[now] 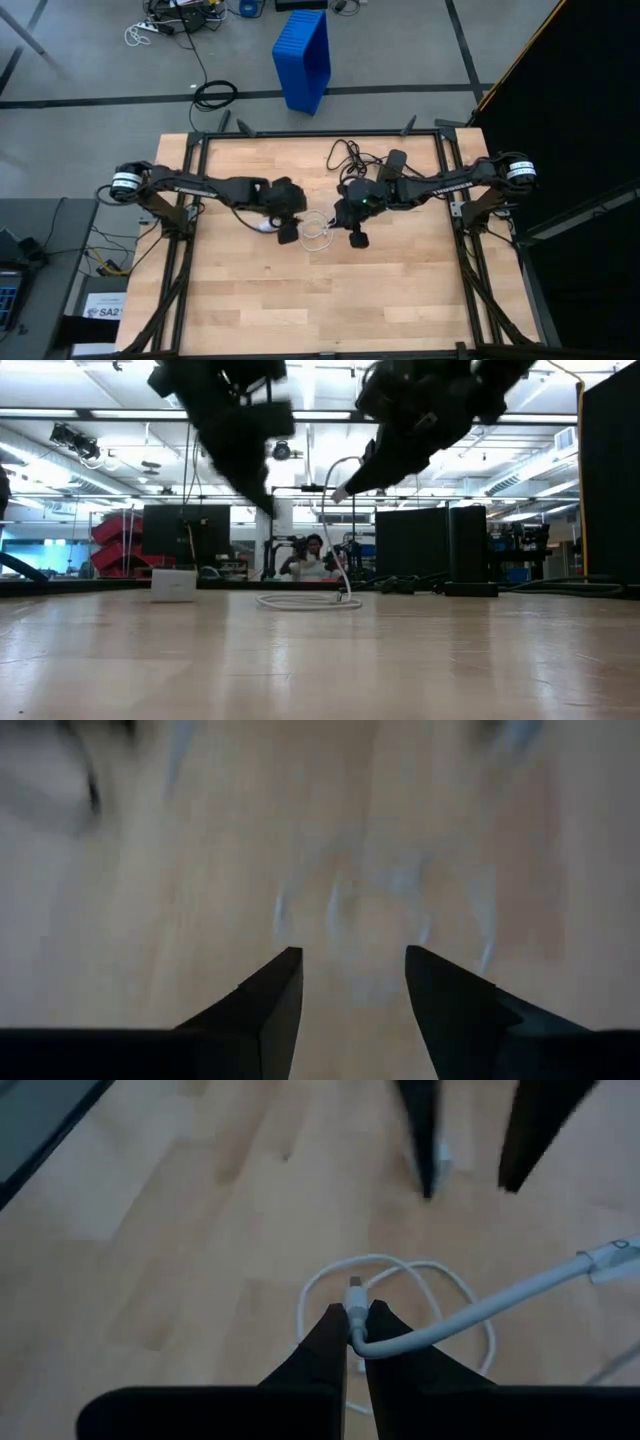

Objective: Insert USB
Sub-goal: Insert the white charger cable into the white charger adapter

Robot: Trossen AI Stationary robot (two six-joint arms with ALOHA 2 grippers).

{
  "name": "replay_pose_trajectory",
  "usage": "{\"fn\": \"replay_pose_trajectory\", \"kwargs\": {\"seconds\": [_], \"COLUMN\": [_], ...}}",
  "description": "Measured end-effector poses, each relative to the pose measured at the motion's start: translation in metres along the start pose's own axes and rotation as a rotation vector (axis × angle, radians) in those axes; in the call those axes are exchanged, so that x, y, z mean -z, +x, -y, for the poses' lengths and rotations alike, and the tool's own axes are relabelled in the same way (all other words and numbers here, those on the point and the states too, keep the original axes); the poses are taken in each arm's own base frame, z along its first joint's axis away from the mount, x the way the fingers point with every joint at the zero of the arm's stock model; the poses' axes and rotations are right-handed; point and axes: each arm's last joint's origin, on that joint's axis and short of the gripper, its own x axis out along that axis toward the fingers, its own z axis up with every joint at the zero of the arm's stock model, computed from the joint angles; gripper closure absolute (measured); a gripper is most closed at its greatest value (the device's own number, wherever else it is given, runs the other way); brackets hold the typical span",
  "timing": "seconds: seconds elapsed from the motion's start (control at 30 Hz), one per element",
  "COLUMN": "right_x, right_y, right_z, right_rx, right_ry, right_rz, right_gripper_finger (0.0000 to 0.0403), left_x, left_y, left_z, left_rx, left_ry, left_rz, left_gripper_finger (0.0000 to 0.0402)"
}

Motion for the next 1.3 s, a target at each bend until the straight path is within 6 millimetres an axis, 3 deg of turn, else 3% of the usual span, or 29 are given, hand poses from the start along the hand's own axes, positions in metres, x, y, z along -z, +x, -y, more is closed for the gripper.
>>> {"fn": "replay_pose_trajectory", "kwargs": {"seconds": [0.23,0.57,0.77,1.0,1.3], "right_x": [0.022,0.030,0.030,0.030,0.029], "right_y": [-0.005,-0.011,-0.011,-0.011,-0.011], "right_z": [0.024,0.043,0.044,0.044,0.044], "right_rx": [0.071,0.174,0.175,0.170,0.165], "right_ry": [0.238,0.332,0.338,0.349,0.381], "right_rz": [0.239,0.261,0.265,0.265,0.276], "right_gripper_finger": [0.0403,0.0403,0.0403,0.0403,0.0403], "left_x": [0.012,0.006,0.001,0.003,0.003], "left_y": [0.022,0.043,0.051,0.054,0.054], "left_z": [0.006,0.027,0.033,0.032,0.032], "left_rx": [-0.279,-0.552,-0.600,-0.665,-0.630], "left_ry": [0.060,0.260,0.323,0.339,0.349], "left_rz": [0.084,0.204,0.276,0.244,0.253], "left_gripper_finger": [0.0241,0.0240,0.0240,0.0243,0.0284]}}
